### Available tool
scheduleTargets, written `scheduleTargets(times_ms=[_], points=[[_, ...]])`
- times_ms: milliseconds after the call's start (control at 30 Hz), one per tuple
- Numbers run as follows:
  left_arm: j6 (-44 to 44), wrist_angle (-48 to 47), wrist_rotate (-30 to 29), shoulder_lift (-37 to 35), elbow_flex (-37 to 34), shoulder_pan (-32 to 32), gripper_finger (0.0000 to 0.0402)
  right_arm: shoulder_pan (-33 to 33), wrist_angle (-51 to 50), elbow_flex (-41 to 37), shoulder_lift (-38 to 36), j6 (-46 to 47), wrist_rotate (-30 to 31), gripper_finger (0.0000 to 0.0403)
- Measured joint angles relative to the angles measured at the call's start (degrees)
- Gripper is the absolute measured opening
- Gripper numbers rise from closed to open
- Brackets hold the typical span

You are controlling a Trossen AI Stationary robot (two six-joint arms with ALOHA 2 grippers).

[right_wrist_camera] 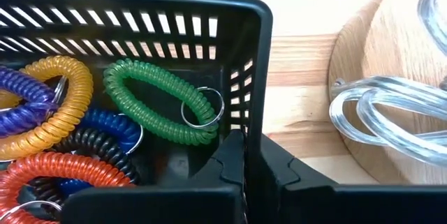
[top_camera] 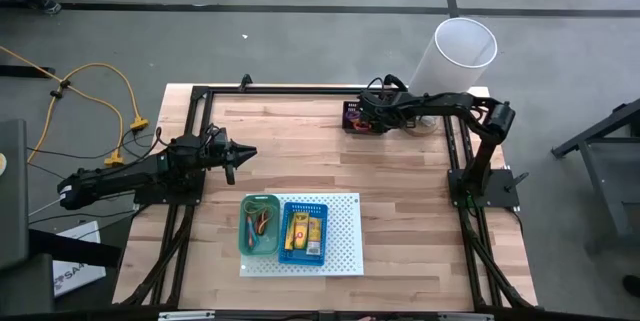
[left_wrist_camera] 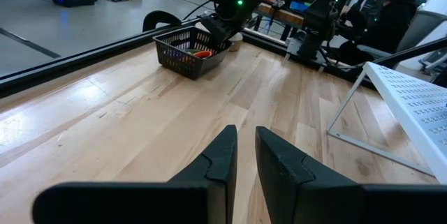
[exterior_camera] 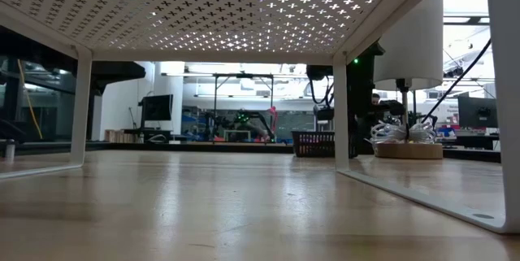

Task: Pick & Place Office Desk Supplies
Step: Put the black bin on the shelf

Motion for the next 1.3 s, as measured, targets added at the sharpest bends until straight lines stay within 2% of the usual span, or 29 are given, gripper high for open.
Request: scheduleTargets(times_ms=[433, 733, 1000, 1300], points=[[0.0, 0.0, 0.0, 0.0, 0.0, 0.0, 0.005, 1.9, 3.3, 0.0, 0.0, -2.5, -1.3, 0.0003], [0.0, 0.0, 0.0, 0.0, 0.0, 0.0, 0.005, 2.0, 8.0, 0.0, -0.1, -15.7, -6.2, 0.0003], [0.0, 0.0, 0.0, 0.0, 0.0, 0.0, 0.005, 2.0, 11.5, -0.1, -3.5, -28.0, -10.8, 0.0003], [0.0, 0.0, 0.0, 0.0, 0.0, 0.0, 0.005, 2.0, 15.6, 0.3, -6.9, -45.6, -19.7, 0.0002]])
